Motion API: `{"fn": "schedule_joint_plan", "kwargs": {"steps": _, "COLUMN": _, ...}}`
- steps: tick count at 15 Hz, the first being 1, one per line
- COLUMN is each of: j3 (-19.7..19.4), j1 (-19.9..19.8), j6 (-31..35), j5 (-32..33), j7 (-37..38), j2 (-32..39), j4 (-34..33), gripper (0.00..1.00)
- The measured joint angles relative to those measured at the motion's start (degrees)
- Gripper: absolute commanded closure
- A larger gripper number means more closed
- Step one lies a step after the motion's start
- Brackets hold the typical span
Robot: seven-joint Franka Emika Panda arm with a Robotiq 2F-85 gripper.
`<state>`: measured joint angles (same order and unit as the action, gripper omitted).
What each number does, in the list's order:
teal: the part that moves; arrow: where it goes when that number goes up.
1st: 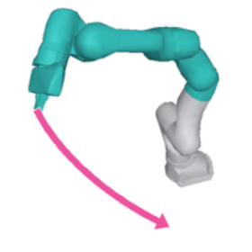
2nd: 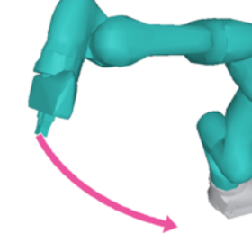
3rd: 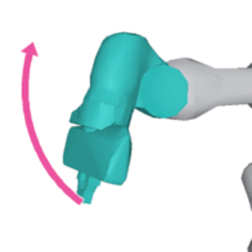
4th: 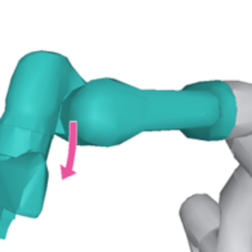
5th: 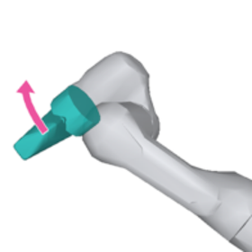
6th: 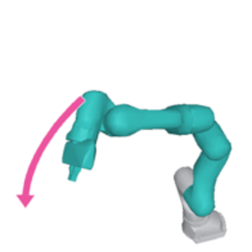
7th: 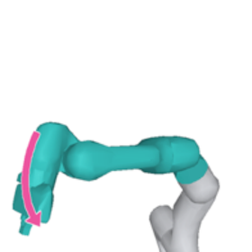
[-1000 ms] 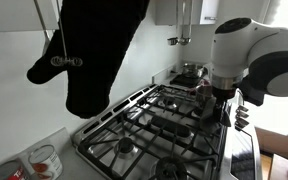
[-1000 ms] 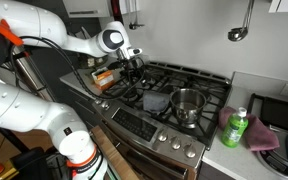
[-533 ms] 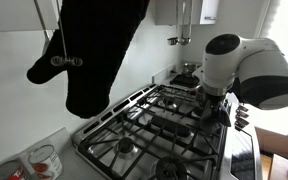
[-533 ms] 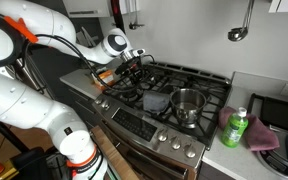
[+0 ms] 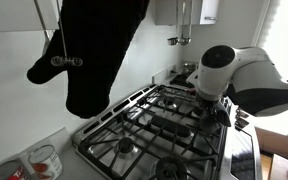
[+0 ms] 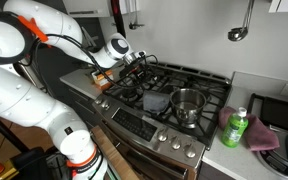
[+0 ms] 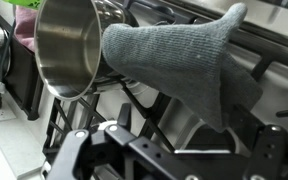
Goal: Move the pot to the right, then remove the cloth from the pot handle and pour water in the pot
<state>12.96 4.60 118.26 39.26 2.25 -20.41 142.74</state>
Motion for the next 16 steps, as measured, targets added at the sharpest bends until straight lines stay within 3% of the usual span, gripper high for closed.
{"fn": "schedule_joint_plan", "kwargs": {"steps": 4, "j3": -0.7, "j1": 0.8, "j6": 0.0, "j5": 0.0, "j7": -1.6, "j2": 1.1, "j4": 0.1, "gripper": 0.00}}
{"fn": "schedule_joint_plan", "kwargs": {"steps": 5, "j3": -0.9, "j1": 0.8, "j6": 0.0, "j5": 0.0, "j7": -2.2, "j2": 1.3, "j4": 0.1, "gripper": 0.06}}
{"fn": "schedule_joint_plan", "kwargs": {"steps": 7, "j3": -1.3, "j1": 0.8, "j6": 0.0, "j5": 0.0, "j7": -3.3, "j2": 1.4, "j4": 0.2, "gripper": 0.30}}
{"fn": "schedule_joint_plan", "kwargs": {"steps": 8, "j3": -1.5, "j1": 0.8, "j6": 0.0, "j5": 0.0, "j7": -3.8, "j2": 1.5, "j4": 0.3, "gripper": 0.31}}
{"fn": "schedule_joint_plan", "kwargs": {"steps": 16, "j3": -2.4, "j1": 0.8, "j6": 0.0, "j5": 0.0, "j7": -5.9, "j2": 1.9, "j4": 0.6, "gripper": 0.93}}
